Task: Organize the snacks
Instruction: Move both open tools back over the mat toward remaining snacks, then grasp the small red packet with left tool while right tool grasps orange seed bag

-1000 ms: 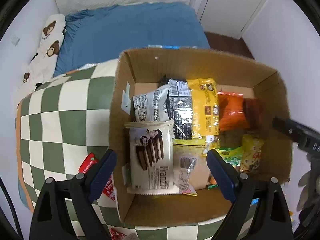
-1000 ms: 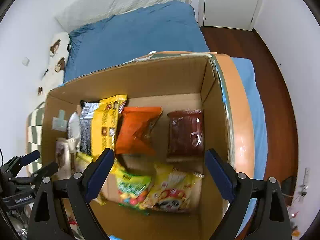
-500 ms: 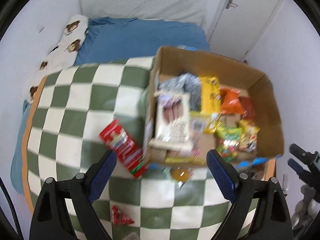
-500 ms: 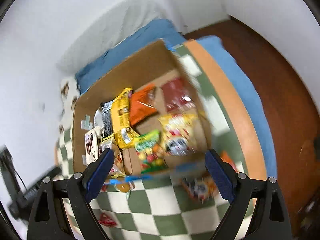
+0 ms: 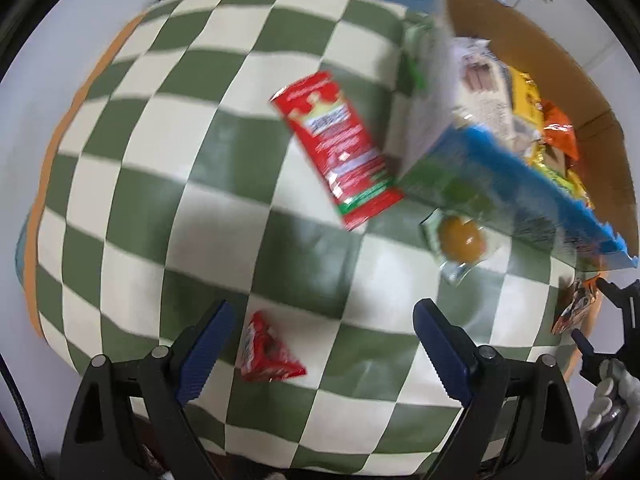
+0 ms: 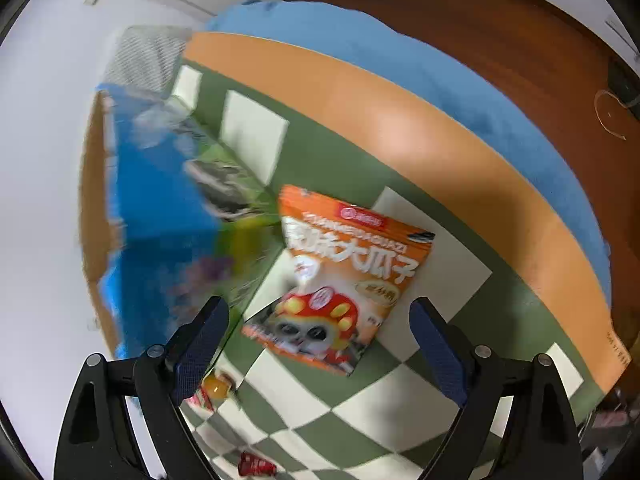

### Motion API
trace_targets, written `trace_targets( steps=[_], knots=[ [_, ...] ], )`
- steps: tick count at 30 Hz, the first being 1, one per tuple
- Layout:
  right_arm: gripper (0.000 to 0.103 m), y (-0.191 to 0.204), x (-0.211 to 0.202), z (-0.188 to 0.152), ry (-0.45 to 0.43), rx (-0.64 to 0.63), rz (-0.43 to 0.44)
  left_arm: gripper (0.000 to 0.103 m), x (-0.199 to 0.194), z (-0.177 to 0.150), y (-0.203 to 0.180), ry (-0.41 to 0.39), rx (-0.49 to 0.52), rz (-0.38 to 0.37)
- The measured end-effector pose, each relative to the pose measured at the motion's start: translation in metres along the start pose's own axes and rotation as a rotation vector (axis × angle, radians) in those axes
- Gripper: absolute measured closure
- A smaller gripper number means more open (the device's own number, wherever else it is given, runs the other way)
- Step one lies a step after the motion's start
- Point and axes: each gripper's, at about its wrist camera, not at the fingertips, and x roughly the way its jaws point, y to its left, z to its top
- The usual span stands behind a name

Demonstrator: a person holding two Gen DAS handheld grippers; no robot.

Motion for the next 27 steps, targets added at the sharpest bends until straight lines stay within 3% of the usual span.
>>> trace_targets(
  steps=[5, 9, 14, 20, 22, 23, 24, 27],
  knots=[
    [0.026, -0.006, 0.020, -0.006, -0.007, 0.021, -0.014, 0.011, 0.008, -0.012, 0.029, 0.028, -0.063, 0.009],
    [0.033, 0.009, 0.024, -0.011, -0.005, -0.081, -0.054, 0.011, 0.017, -0.024, 0.050, 0.060, -0.098, 0.011],
    [0.035, 0.039, 0.035, -0.036, 0.103, -0.368, -0.140, 0.011, 0.037, -0.038, 0.062, 0.125, -0.130, -0.013],
    [0.035, 0.072, 0.056, -0.099, 0.263, -0.739, -0.257, 0.011, 0.065, -0.043, 0.056, 0.168, -0.111, -0.033],
    [0.035, 0.074, 0.062, -0.120, 0.301, -0.798, -0.273, 0.024, 0.073, -0.042, 0.056, 0.155, -0.104, -0.035],
    [0.035, 0.075, 0.065, -0.129, 0.308, -0.818, -0.282, 0.047, 0.077, -0.043, 0.056, 0.152, -0.097, -0.029],
    [0.035, 0.073, 0.065, -0.134, 0.306, -0.824, -0.286, 0.059, 0.082, -0.043, 0.056, 0.167, -0.091, -0.019],
    [0.033, 0.071, 0.072, -0.140, 0.292, -0.795, -0.295, 0.061, 0.086, -0.046, 0.056, 0.160, -0.078, -0.010]
  ],
)
